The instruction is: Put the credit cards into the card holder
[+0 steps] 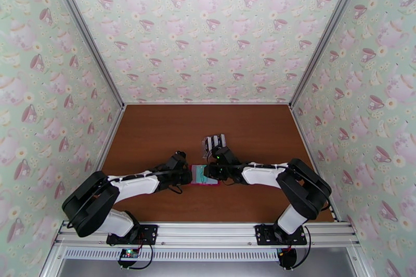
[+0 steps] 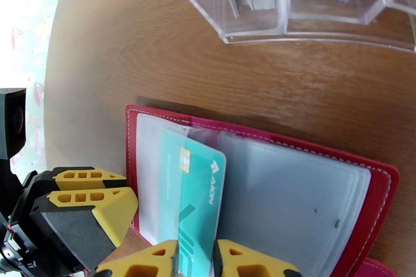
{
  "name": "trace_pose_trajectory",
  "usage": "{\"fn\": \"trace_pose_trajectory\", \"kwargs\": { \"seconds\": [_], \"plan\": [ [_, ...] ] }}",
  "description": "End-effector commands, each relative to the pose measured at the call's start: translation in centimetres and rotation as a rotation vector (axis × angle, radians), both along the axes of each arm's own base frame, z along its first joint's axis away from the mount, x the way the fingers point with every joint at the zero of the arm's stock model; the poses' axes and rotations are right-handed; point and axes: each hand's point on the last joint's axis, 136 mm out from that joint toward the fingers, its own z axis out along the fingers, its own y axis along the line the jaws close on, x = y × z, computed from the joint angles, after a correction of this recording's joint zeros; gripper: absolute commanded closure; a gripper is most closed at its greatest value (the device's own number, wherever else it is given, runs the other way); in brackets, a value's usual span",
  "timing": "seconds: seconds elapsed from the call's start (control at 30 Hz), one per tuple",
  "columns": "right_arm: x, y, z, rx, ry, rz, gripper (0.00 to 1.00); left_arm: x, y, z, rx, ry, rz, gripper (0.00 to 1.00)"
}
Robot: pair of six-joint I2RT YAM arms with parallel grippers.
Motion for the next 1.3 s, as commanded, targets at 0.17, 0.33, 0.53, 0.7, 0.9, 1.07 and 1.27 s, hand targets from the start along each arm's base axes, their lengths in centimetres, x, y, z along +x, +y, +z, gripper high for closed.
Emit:
{"fn": "trace_pose_trajectory", "kwargs": {
  "seconds": [0.17,0.33,0.53,0.7,0.9,1.07,1.27],
  "plan": [
    [-0.1,0.7,0.1,-0.049,-0.019,0.032,0.75,-4.6,1.7,-4.0,0.08,0.193,-0.043,0.78],
    [-0.2,1.7,0.2,-0.049,-0.024,0.051,0.75,-4.5,1.6,-3.9,0.079,0.19,-0.041,0.78],
    [-0.3,2.4,0.2,-0.048,-0.021,0.066,0.75,-4.4,1.7,-4.0,0.083,0.186,-0.041,0.78],
    [-0.1,2.0,0.3,-0.07,-0.031,0.056,0.76,-4.2,1.8,-3.8,0.083,0.183,-0.04,0.78],
    [0.1,0.7,1.0,-0.137,-0.074,0.04,0.73,-4.2,2.0,-4.0,0.092,0.185,-0.038,0.78],
    [0.2,0.5,0.7,-0.159,-0.07,0.044,0.72,-4.2,2.0,-4.1,0.094,0.187,-0.041,0.78],
    [0.3,1.1,0.3,-0.143,-0.056,0.052,0.72,-4.1,2.0,-4.1,0.094,0.188,-0.04,0.78]
  ]
}}
